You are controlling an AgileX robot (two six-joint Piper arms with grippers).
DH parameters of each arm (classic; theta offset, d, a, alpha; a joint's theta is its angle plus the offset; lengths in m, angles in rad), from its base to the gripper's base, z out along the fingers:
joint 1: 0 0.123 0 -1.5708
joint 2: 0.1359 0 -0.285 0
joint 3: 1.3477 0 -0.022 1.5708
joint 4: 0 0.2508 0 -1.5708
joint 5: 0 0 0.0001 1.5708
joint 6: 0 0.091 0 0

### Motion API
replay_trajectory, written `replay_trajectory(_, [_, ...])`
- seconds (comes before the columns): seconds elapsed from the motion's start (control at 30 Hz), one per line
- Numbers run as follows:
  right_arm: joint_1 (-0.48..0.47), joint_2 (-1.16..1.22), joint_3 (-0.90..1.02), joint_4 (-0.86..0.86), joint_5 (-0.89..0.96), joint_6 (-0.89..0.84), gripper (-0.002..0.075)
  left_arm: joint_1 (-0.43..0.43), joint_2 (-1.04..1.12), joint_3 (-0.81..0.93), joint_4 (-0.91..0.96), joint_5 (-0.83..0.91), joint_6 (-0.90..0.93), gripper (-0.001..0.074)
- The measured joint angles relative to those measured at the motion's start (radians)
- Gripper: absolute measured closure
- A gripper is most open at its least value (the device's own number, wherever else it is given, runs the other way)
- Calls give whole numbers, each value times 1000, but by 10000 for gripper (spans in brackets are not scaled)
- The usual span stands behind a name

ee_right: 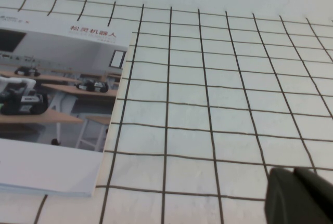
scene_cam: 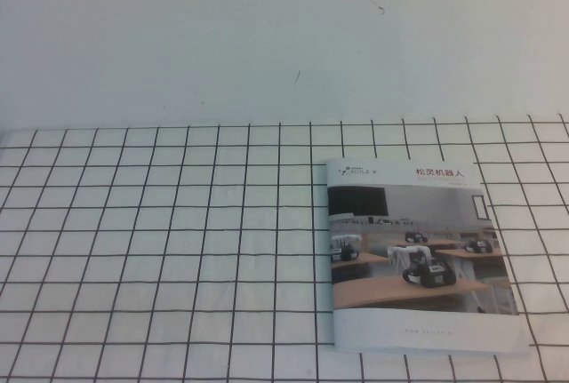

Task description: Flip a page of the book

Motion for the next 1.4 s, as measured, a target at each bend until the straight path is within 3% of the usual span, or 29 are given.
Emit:
replay_trajectory(0.2, [0,0,0,0,0,0,728,0,0,0,-15,-99,0,736])
replay_trajectory(0.37, [0,0,0,0,0,0,728,0,-2,-13,-48,-201,-132,736])
replay_trajectory(0.6, [0,0,0,2,-13,0,728,0,12,-370,49,156,-172,736])
replay_trajectory(0.8, [0,0,0,2,-230,4,728,0,186,-657,131,441,-179,737])
replay_trajectory(1.03, [0,0,0,3,-555,75,728,-4,410,-774,140,682,-145,737])
replay_trajectory(1.23, [0,0,0,5,-824,75,728,-87,536,-797,130,800,6,737])
replay_trajectory(1.4, [0,0,-120,5,-753,41,728,-161,646,-817,119,878,57,737])
